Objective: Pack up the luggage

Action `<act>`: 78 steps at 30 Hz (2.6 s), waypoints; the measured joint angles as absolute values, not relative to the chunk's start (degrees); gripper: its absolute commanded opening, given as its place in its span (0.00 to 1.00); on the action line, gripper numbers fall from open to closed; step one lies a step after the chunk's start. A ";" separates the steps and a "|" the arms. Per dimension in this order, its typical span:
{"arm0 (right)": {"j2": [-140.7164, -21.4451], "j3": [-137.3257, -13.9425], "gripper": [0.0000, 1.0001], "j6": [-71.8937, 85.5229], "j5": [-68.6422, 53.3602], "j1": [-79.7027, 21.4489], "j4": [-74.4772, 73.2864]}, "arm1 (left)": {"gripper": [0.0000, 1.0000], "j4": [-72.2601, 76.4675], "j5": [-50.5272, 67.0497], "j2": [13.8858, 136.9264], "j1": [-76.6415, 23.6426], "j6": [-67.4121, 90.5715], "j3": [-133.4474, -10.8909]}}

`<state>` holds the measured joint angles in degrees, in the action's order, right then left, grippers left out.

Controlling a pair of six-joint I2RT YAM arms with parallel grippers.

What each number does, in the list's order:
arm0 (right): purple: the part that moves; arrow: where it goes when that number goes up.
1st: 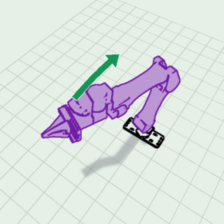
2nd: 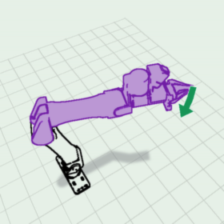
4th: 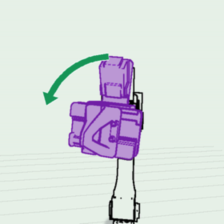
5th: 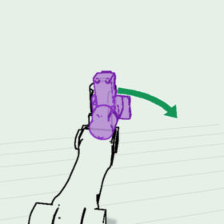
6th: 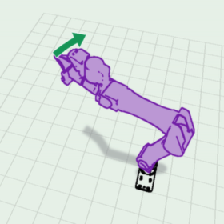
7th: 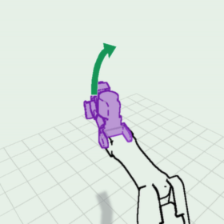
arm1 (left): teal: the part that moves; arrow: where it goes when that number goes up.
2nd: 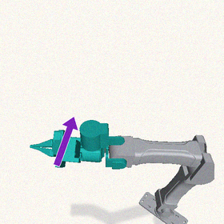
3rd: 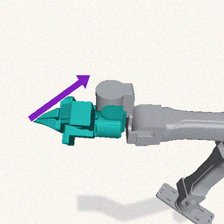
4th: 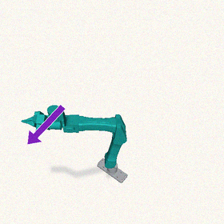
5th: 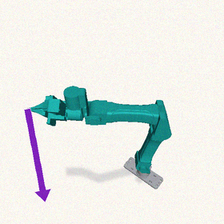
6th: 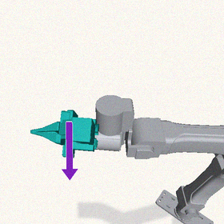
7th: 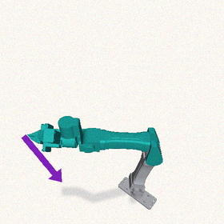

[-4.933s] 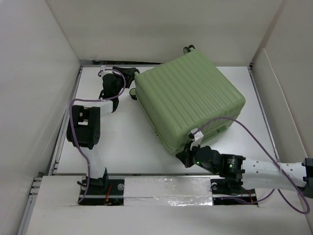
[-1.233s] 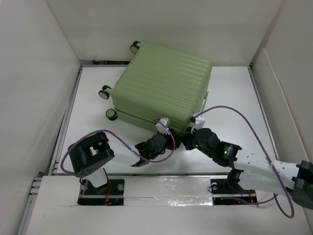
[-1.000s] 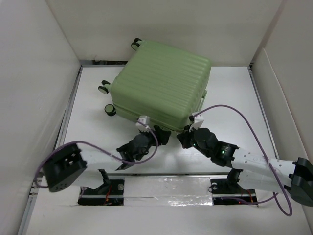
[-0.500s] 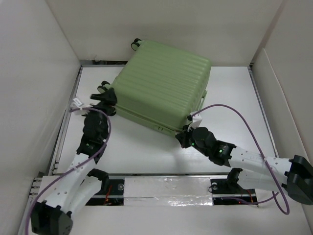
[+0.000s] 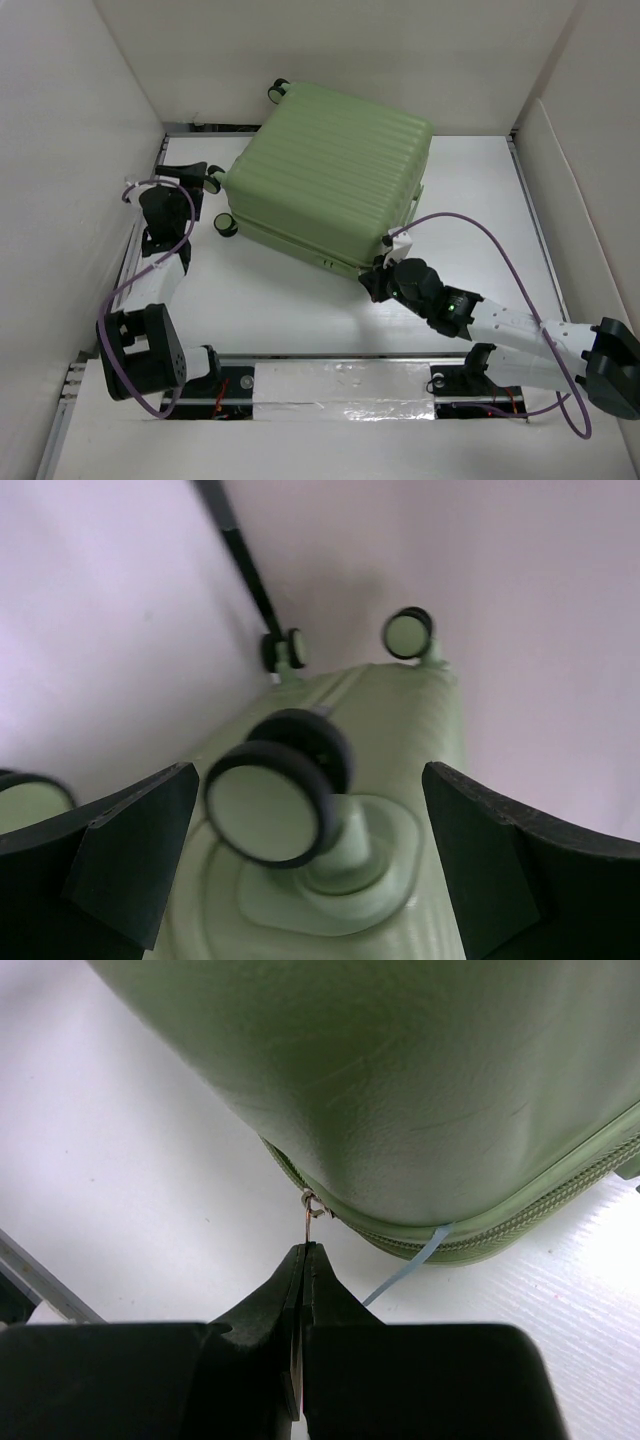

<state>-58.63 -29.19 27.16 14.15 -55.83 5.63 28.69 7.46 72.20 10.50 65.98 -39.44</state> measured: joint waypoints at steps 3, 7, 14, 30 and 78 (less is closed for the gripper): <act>-58.59 -29.17 0.00 27.16 14.09 -55.83 5.65 | 0.95 32.03 10.20 74.19 10.52 66.74 -41.25; -58.59 -29.17 0.00 27.16 13.91 -55.79 5.69 | 0.92 34.89 12.60 78.08 10.59 67.40 -43.16; -58.96 -29.17 0.00 27.18 13.72 -55.77 6.17 | 0.87 35.81 13.72 84.68 8.71 68.71 -44.18; -58.65 -29.21 0.00 26.74 7.05 -49.84 8.03 | 0.00 41.80 11.14 87.07 6.42 68.38 -44.84; -57.49 -30.63 0.00 25.39 13.85 -60.25 8.34 | 0.67 41.25 4.25 77.12 -45.12 51.13 -40.95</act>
